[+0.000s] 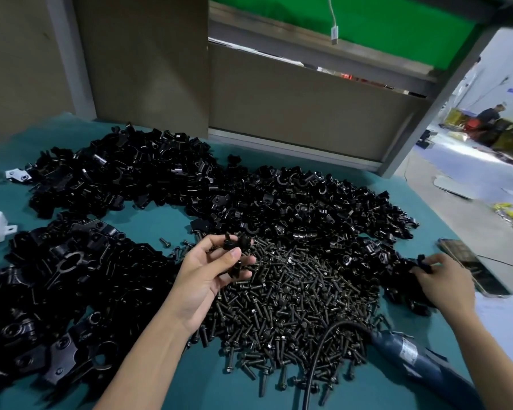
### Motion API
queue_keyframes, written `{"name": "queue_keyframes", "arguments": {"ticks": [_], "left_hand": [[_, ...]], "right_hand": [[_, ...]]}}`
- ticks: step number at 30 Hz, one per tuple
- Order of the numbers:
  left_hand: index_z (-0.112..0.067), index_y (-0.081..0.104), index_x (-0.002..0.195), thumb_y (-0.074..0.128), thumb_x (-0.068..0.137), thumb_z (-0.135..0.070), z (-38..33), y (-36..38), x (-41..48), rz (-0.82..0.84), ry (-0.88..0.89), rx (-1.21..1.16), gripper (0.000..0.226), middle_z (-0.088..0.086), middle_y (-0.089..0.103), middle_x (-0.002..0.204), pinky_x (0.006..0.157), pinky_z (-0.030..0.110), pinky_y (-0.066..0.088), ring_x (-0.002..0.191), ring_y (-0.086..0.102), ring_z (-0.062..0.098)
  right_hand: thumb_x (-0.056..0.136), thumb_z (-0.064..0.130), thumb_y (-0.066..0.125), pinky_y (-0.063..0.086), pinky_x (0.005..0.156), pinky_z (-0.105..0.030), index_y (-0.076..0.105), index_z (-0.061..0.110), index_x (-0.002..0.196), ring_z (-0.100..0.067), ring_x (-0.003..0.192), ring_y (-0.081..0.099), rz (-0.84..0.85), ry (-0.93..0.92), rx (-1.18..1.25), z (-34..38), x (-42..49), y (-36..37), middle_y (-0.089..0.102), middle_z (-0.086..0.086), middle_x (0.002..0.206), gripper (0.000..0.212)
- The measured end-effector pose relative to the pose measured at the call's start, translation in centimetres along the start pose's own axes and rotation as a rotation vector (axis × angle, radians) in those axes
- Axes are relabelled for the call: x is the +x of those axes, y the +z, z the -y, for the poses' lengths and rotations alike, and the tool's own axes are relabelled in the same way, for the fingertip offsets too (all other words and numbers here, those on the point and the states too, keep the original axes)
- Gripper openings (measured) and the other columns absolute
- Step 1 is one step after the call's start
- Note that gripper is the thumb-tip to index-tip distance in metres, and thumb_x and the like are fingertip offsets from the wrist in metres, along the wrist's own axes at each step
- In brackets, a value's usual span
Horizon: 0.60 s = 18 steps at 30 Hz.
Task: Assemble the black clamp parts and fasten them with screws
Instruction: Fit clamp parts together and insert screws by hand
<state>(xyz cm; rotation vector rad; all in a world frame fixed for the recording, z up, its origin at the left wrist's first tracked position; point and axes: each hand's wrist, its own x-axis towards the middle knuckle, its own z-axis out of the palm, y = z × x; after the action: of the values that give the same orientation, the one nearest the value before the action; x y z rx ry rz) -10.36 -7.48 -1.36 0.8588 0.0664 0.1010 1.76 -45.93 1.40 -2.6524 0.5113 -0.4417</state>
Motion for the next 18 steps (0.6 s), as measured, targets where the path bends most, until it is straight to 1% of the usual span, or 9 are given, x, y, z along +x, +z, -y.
{"name": "queue_keyframes", "arguments": {"ticks": [2, 3, 5, 7, 10, 12, 15, 16, 18], "left_hand": [[-0.004, 0.061, 0.110, 0.070, 0.077, -0.009, 0.0, -0.1, 0.0, -0.004, 0.005, 0.000, 0.035, 0.015, 0.069, 0.095, 0.068, 0.033, 0.061, 0.093, 0.073, 0.031], [-0.004, 0.061, 0.110, 0.071, 0.077, -0.009, -0.1, -0.1, 0.0, -0.007, 0.008, 0.000, 0.036, 0.016, 0.070, 0.097, 0.068, 0.033, 0.060, 0.093, 0.073, 0.031], [-0.004, 0.062, 0.110, 0.071, 0.075, -0.010, -0.2, -0.1, 0.0, -0.015, 0.012, 0.001, 0.037, 0.018, 0.070, 0.102, 0.067, 0.032, 0.060, 0.092, 0.073, 0.030], [-0.004, 0.061, 0.110, 0.071, 0.075, -0.011, -0.2, -0.1, 0.0, -0.022, 0.014, 0.001, 0.037, 0.020, 0.070, 0.108, 0.068, 0.032, 0.060, 0.092, 0.073, 0.030], [-0.003, 0.061, 0.111, 0.070, 0.077, -0.010, -0.3, -0.1, -0.1, -0.030, 0.014, 0.007, 0.036, 0.022, 0.070, 0.114, 0.068, 0.032, 0.060, 0.092, 0.073, 0.030], [-0.004, 0.060, 0.110, 0.069, 0.078, -0.010, -0.4, -0.1, -0.1, -0.020, 0.024, 0.012, 0.034, 0.020, 0.071, 0.115, 0.068, 0.031, 0.060, 0.092, 0.074, 0.030], [-0.004, 0.059, 0.110, 0.068, 0.079, -0.011, -0.6, -0.1, -0.2, -0.004, 0.044, 0.019, 0.034, 0.014, 0.074, 0.110, 0.068, 0.031, 0.060, 0.091, 0.074, 0.028], [-0.004, 0.059, 0.111, 0.068, 0.078, -0.011, -0.7, -0.1, -0.2, -0.006, 0.047, 0.017, 0.034, 0.013, 0.075, 0.108, 0.067, 0.030, 0.060, 0.090, 0.074, 0.028], [-0.003, 0.059, 0.111, 0.068, 0.078, -0.010, -0.8, -0.1, -0.3, -0.012, 0.047, 0.008, 0.035, 0.014, 0.074, 0.106, 0.066, 0.031, 0.060, 0.090, 0.074, 0.028]], "right_hand": [[0.083, 0.013, 0.075, 0.043, 0.066, -0.041, 0.067, 0.002, 0.089, -0.042, 0.088, 0.063, 0.051, -0.061, -0.109, 0.2, -0.1, -0.4, 0.070, -0.025, 0.089, 0.015], [0.080, 0.011, 0.075, 0.045, 0.067, -0.043, 0.066, 0.000, 0.084, -0.042, 0.086, 0.062, 0.052, -0.091, -0.165, 0.7, 0.0, -0.6, 0.068, -0.025, 0.084, 0.015], [0.077, 0.009, 0.074, 0.048, 0.080, -0.047, 0.067, -0.004, 0.093, -0.043, 0.098, 0.058, 0.030, -0.168, -0.212, 2.3, 0.2, -0.7, 0.065, -0.027, 0.097, 0.021], [0.081, 0.009, 0.072, 0.045, 0.089, -0.044, 0.064, 0.000, 0.109, -0.040, 0.109, 0.054, 0.016, -0.303, -0.136, 5.0, 0.0, -0.3, 0.061, -0.023, 0.112, 0.030], [0.090, 0.014, 0.070, 0.047, 0.089, -0.033, 0.065, 0.006, 0.113, -0.025, 0.102, 0.061, 0.120, -0.513, 0.101, 10.4, -0.4, 1.5, 0.067, -0.011, 0.111, 0.024], [0.093, 0.024, 0.069, 0.049, 0.090, -0.031, 0.064, 0.009, 0.117, -0.020, 0.099, 0.063, 0.231, -0.544, 0.167, 13.9, -0.3, 3.3, 0.070, -0.006, 0.110, 0.029], [0.093, 0.036, 0.068, 0.053, 0.085, -0.035, 0.063, 0.011, 0.119, -0.025, 0.103, 0.063, 0.313, -0.517, 0.103, 17.4, -0.1, 6.0, 0.069, -0.006, 0.105, 0.036], [0.093, 0.033, 0.068, 0.052, 0.081, -0.035, 0.064, 0.011, 0.117, -0.027, 0.101, 0.062, 0.315, -0.508, 0.089, 18.0, -0.1, 6.7, 0.068, -0.005, 0.099, 0.033], [0.092, 0.024, 0.068, 0.051, 0.069, -0.032, 0.067, 0.011, 0.111, -0.026, 0.082, 0.063, 0.278, -0.488, 0.107, 18.4, 0.0, 7.5, 0.068, -0.005, 0.086, 0.023]]}}
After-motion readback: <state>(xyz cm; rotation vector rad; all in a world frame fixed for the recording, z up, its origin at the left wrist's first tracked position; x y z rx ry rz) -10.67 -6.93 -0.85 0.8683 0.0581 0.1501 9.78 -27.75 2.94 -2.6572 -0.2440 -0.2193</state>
